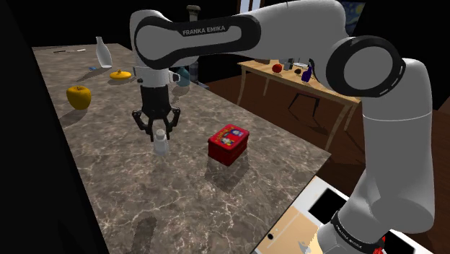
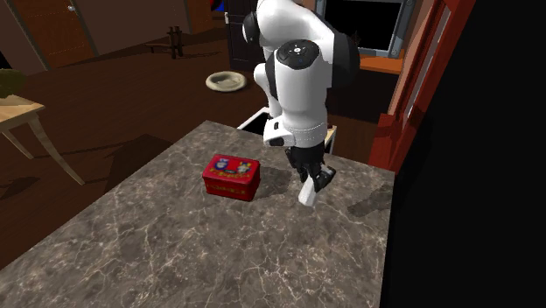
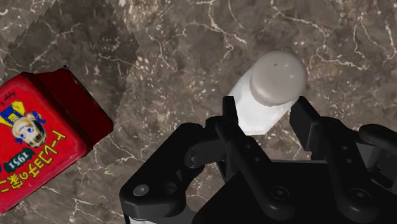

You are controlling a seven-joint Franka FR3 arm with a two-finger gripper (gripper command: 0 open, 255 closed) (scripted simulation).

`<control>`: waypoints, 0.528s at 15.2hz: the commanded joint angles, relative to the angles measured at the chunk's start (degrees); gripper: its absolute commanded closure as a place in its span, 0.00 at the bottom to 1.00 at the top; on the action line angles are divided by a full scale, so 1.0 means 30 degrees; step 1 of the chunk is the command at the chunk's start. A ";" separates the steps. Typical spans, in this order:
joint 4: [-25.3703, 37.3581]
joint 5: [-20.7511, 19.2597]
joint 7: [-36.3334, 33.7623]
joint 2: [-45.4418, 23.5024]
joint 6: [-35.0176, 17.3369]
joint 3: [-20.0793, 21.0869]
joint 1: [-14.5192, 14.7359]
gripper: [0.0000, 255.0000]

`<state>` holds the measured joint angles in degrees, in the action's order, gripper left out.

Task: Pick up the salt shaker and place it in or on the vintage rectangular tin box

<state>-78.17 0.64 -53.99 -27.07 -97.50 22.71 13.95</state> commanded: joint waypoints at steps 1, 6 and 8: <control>0.0502 -0.0001 -0.0065 -0.0004 0.0498 0.0016 0.0044 1.00; 0.1887 -0.0024 -0.0225 -0.0066 0.1803 0.0051 0.0165 1.00; 0.2511 -0.0047 -0.0296 -0.0135 0.2351 0.0062 0.0231 1.00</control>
<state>-71.84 0.52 -54.79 -27.40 -91.57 22.88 14.56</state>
